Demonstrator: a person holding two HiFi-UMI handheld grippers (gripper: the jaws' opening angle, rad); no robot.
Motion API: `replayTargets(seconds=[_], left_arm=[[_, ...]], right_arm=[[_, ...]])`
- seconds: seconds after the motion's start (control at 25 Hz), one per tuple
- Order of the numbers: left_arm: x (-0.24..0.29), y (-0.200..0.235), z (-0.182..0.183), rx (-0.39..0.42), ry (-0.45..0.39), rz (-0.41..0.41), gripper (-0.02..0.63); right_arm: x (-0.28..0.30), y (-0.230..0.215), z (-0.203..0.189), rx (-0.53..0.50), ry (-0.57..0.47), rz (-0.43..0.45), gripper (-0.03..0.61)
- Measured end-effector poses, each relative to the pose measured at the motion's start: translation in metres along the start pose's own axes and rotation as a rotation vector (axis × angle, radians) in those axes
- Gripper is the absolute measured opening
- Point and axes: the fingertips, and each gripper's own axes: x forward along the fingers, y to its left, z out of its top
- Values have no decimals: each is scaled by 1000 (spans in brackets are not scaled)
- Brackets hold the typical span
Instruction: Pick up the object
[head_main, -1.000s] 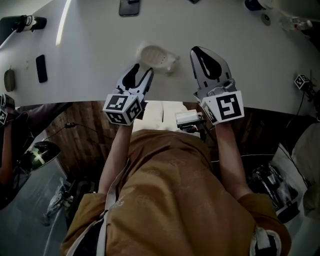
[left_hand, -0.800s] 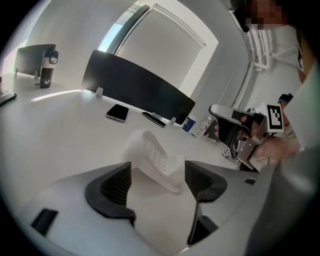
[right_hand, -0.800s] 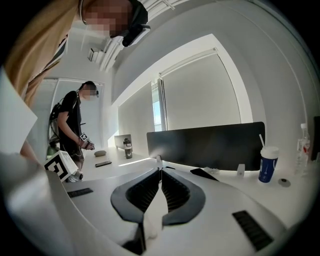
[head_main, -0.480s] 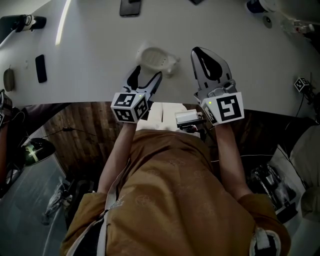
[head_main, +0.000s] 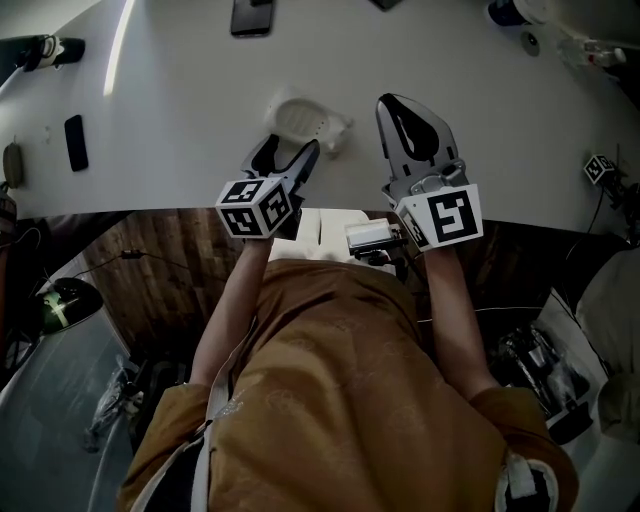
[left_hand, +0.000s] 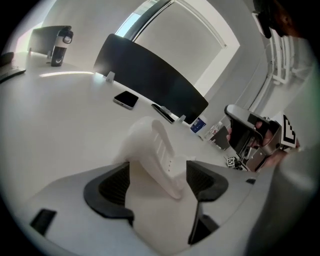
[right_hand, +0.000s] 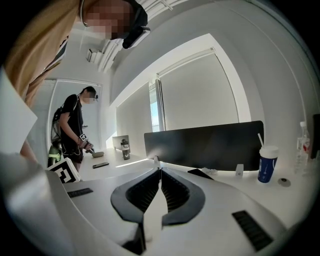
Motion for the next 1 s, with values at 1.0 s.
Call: replayTargets(seconds=[1.0], left_arm=[[27,22,15,-400,-53,-7,191]], right_arm=[[10,-27,-11,14,15,-2,8]])
